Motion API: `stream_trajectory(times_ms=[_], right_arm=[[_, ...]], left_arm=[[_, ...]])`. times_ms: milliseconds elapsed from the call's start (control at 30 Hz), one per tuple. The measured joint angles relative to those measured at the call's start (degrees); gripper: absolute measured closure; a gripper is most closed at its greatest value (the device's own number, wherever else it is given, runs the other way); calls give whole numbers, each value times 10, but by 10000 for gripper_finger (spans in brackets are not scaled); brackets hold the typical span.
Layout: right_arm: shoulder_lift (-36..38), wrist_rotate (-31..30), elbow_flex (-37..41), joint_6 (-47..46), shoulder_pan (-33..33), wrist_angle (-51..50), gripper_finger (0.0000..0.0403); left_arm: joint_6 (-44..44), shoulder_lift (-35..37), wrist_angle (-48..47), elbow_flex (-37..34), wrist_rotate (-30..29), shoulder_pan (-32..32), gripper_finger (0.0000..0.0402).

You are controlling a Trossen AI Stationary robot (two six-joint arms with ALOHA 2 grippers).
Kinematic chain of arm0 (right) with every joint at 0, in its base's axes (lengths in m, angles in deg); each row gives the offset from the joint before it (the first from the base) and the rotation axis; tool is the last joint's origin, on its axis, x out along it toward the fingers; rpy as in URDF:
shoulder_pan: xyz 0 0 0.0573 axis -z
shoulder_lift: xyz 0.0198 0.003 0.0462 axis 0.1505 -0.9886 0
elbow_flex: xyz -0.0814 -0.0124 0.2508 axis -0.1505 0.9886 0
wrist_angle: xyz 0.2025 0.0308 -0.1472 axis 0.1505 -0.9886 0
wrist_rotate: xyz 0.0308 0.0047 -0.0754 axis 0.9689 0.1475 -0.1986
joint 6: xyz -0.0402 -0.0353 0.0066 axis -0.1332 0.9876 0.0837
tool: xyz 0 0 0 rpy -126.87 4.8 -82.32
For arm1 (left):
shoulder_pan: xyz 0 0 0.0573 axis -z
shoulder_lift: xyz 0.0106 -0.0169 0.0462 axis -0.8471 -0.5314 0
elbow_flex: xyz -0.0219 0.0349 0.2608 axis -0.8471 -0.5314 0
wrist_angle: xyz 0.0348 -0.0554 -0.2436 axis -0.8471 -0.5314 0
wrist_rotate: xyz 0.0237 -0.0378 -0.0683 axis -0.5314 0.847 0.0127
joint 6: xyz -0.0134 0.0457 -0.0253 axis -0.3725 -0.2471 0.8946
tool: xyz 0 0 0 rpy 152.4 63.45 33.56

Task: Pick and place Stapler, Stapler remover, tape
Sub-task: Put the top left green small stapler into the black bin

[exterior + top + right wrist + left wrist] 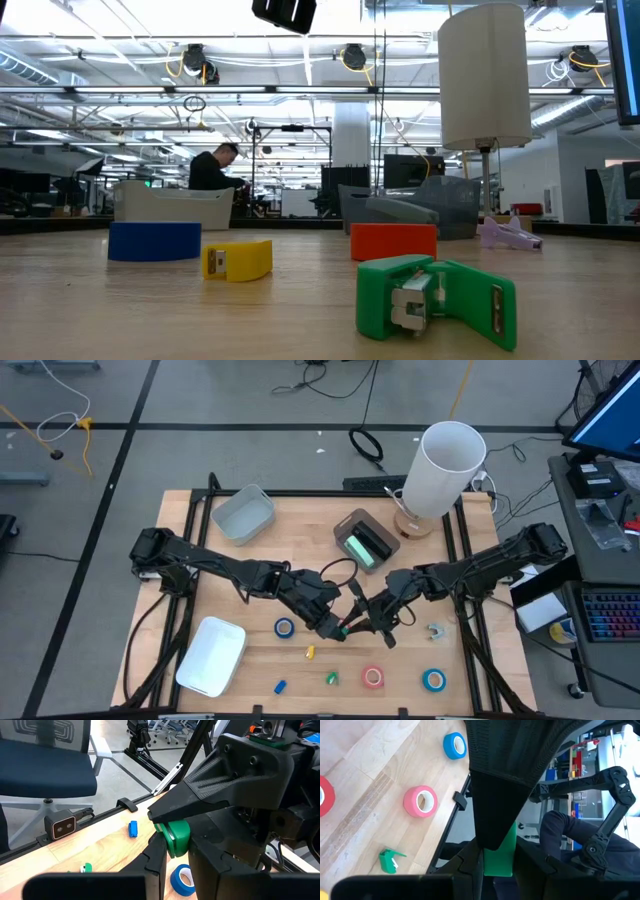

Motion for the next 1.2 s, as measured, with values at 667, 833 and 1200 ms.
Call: stream_trajectory(times_ms=[667, 833, 1200], right_arm=[[0, -18, 0, 1, 0, -28, 351], [0, -19, 0, 1, 1, -32, 351], [0, -32, 0, -15, 15, -51, 351]], left_arm=[[-46, -1, -30, 0, 0, -10, 290], [-49, -1, -33, 0, -2, -12, 225], [-94, -1, -33, 0, 4, -37, 109]])
